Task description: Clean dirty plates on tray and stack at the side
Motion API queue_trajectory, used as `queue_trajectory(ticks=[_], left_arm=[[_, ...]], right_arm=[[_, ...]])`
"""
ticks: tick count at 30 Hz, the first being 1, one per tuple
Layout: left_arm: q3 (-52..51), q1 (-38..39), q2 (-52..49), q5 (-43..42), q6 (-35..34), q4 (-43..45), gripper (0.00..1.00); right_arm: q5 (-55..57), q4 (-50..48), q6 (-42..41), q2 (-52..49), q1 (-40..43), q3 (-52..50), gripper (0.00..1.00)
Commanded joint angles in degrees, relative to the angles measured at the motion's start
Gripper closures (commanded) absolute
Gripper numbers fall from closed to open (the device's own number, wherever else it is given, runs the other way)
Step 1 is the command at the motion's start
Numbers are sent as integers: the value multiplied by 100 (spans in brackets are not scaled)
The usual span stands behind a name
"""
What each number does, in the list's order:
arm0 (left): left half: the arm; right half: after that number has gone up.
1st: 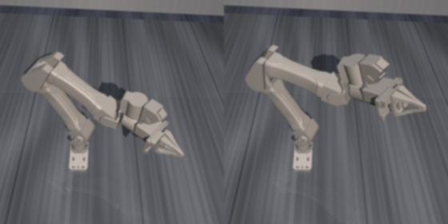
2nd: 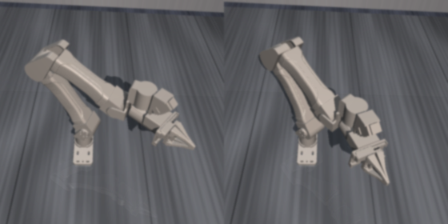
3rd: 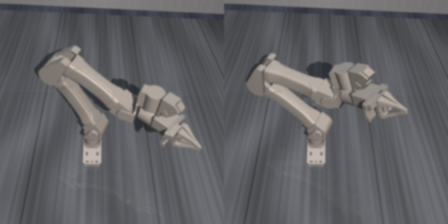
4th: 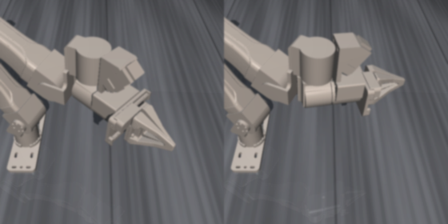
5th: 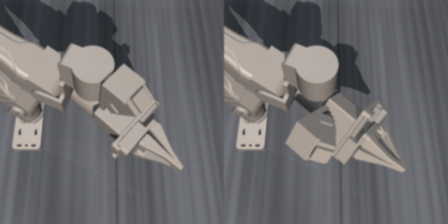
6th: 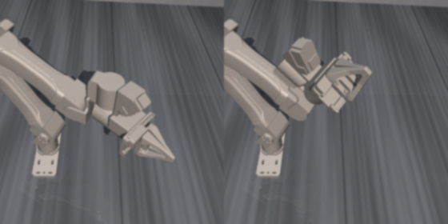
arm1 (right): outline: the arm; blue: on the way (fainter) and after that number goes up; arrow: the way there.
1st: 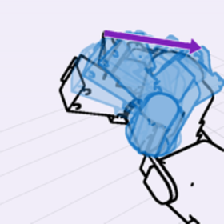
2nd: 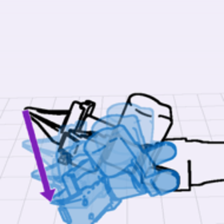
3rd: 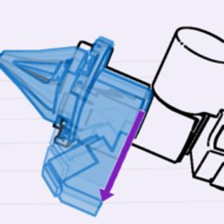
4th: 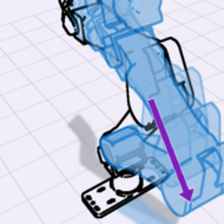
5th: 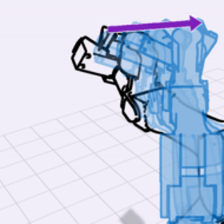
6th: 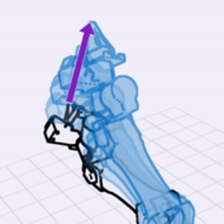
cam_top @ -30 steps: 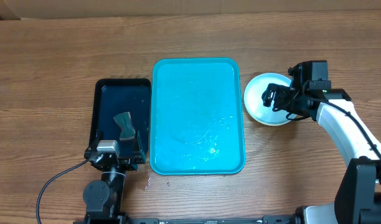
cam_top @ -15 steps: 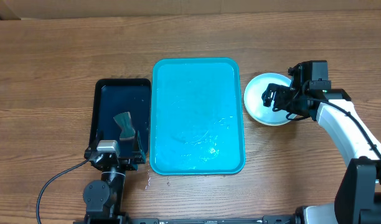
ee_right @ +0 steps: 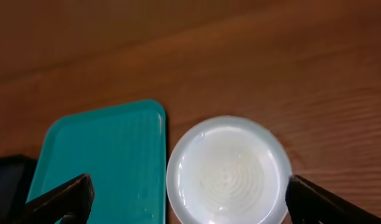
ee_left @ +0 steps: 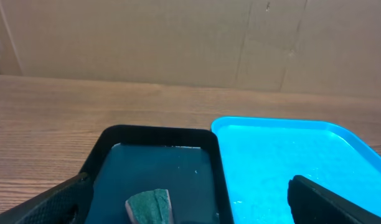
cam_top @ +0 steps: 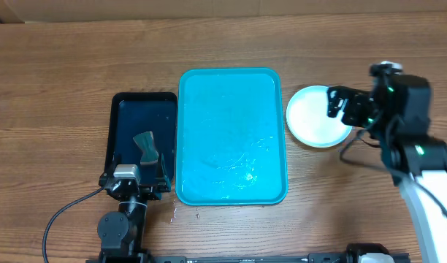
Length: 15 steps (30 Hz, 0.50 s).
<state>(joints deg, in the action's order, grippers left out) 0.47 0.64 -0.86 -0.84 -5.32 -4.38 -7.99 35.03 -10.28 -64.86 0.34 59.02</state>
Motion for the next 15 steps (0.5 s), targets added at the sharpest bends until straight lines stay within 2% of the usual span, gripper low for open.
queue_trajectory(ticks=[1,5,15], left_arm=[[-20,-39,61,-17,153,-7,0],[-20,-39,61,-17,153,-7,0],[-20,-39,61,-17,151,-7,0]], right_arm=[[424,-17,52,863,4,17,0],[522,437,83,1600,4,17,0],[525,-81,179,3259,13,17,0]])
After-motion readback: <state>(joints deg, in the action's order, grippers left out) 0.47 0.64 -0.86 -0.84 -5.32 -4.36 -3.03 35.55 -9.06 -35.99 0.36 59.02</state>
